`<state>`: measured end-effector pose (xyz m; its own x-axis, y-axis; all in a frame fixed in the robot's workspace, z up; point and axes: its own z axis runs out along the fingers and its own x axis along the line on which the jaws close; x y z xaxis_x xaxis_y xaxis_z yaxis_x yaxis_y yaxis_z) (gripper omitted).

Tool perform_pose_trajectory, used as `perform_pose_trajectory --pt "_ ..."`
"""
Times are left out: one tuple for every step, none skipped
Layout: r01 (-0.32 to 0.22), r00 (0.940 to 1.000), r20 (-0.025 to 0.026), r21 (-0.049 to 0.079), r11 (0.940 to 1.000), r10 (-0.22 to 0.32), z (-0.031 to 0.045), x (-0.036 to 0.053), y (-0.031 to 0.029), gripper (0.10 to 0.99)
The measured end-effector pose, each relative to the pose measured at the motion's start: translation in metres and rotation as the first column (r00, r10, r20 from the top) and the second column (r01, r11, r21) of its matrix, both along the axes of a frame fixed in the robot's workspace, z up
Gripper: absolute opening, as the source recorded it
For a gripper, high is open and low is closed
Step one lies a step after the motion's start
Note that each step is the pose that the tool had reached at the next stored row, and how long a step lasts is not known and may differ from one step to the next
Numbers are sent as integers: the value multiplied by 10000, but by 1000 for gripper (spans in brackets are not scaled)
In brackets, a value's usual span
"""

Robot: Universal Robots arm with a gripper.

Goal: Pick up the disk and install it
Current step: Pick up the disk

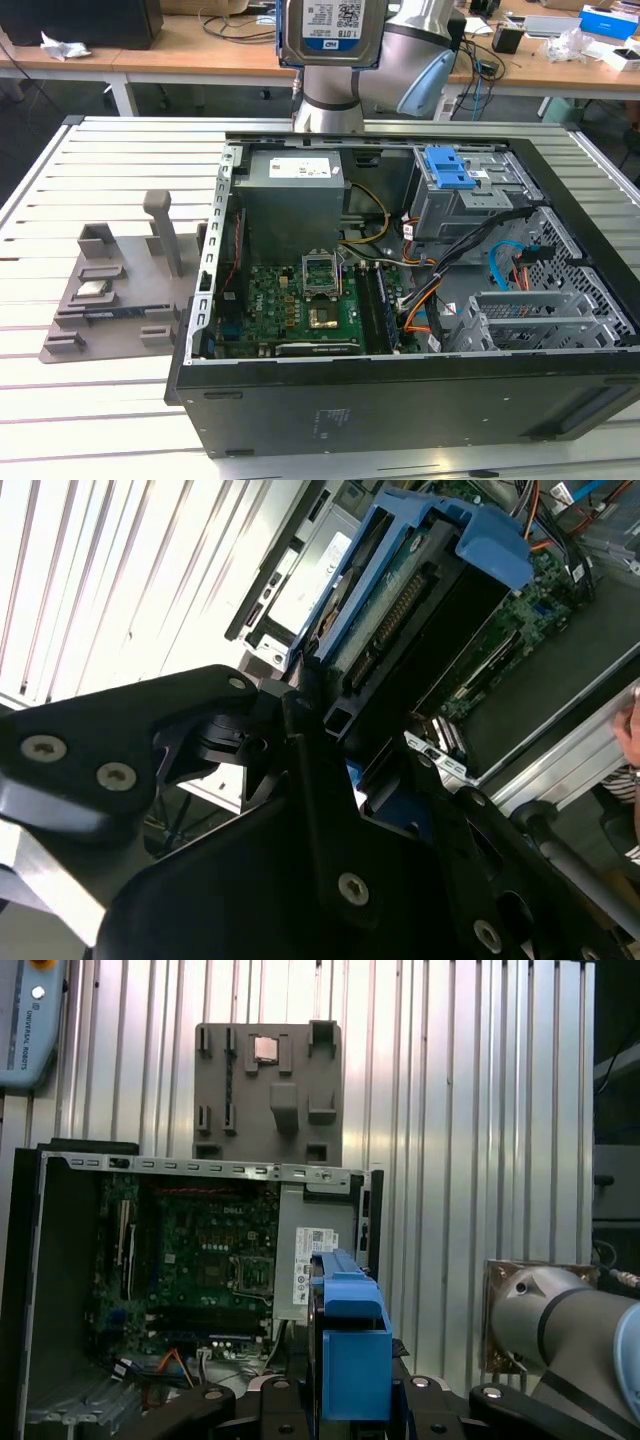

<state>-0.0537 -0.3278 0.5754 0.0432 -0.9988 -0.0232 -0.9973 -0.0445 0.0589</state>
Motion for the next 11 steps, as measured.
perform_pose_trajectory --pt "0 10000 0 0 10000 0 -12 20 0 365" --pt "0 10000 0 0 10000 0 -19 33 0 365" --pt "1 10000 0 0 10000 -1 -26 45 0 365" --pt "1 10000 -1 0 10000 -1 -32 59 0 365" --pt "1 10000 0 1 10000 -1 -44 78 0 365" --pt "0 10000 0 1 10000 0 -57 98 0 365" --pt "1 10000 1 2 10000 -1 -64 115 0 365" --pt "0 10000 1 2 10000 0 -70 144 0 365" --pt "1 10000 0 0 10000 -1 -75 184 0 365" --pt "1 10000 -1 0 10000 -1 -78 207 0 365" --pt "1 10000 0 0 10000 -1 -80 228 0 365"
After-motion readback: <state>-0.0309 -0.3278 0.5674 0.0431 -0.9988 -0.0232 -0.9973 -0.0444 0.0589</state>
